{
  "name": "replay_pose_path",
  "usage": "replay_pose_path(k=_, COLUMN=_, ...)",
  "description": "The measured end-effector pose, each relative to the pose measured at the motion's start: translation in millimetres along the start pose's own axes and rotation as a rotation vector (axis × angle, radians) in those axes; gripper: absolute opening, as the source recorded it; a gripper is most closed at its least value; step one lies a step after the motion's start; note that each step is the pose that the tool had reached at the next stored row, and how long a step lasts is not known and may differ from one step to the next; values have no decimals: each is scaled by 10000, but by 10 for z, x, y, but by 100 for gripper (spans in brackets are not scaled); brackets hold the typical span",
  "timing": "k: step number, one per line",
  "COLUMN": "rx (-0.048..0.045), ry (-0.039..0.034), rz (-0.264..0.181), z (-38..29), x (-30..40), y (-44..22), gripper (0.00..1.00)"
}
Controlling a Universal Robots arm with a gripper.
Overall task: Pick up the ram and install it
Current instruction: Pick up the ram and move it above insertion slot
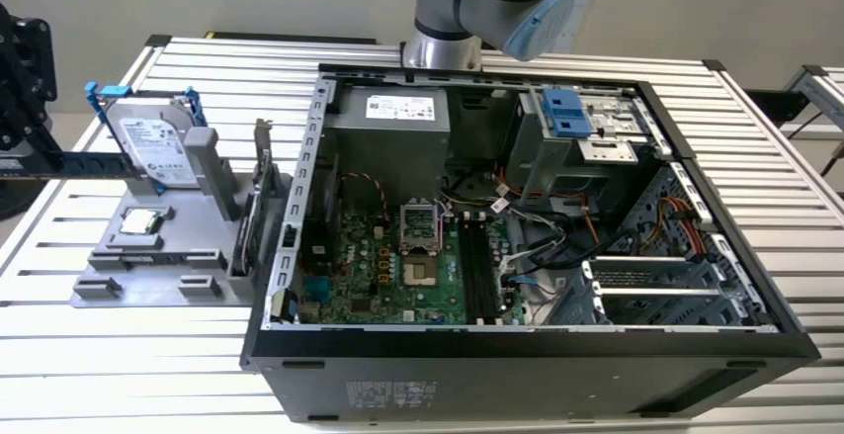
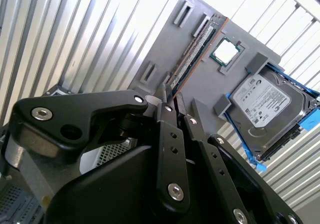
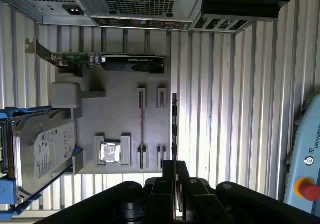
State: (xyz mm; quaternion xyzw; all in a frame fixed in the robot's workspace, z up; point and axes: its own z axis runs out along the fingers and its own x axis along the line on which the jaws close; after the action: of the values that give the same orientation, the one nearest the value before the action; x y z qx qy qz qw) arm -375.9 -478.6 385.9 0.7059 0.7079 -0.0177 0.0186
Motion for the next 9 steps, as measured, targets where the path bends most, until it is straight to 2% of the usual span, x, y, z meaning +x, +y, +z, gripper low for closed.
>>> replay_pose_path(k=9, rx=1, ry=0, rz=23, z=-74, x=-4, y=0, gripper=0)
